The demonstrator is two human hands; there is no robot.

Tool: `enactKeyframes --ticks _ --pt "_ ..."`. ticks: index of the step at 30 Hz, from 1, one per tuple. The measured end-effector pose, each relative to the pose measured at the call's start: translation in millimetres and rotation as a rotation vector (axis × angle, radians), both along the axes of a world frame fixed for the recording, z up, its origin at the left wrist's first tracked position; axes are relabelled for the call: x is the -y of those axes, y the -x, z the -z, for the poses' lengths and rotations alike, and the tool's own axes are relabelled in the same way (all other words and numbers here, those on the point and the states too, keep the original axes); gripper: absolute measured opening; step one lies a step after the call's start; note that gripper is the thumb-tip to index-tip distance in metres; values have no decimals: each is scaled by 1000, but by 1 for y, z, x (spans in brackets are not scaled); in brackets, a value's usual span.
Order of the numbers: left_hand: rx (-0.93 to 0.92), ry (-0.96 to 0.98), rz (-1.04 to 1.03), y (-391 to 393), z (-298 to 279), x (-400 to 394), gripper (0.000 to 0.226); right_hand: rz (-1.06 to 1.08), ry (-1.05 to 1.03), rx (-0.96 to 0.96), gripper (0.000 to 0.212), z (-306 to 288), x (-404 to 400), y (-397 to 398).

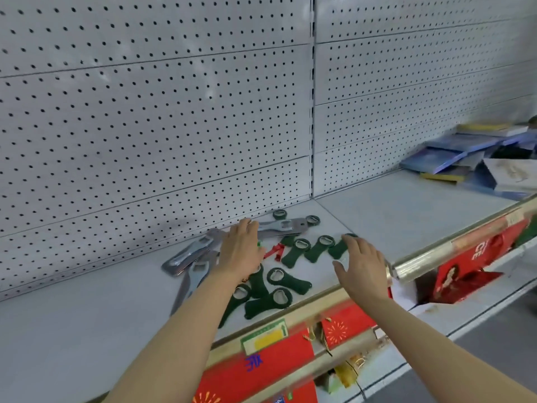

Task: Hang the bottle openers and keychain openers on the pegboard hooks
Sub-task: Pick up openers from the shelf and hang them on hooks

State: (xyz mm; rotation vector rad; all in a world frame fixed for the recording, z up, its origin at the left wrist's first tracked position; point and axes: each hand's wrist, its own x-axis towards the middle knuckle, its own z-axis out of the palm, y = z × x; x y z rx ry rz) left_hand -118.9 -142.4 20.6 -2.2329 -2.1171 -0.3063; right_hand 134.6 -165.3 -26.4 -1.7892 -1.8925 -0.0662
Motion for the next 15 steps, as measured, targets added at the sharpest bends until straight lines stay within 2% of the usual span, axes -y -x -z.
enactKeyframes --ticks 8,13,15 --pt "-2 195 91 -31 15 -103 61 77 146 -39 54 26 -61 -39" --pt "-22 338 151 -42 25 -152 78 172 321 -143 65 28 -87 -47" --pt "-9 432 154 -44 27 -166 88 227 386 -127 65 26 -93 -44"
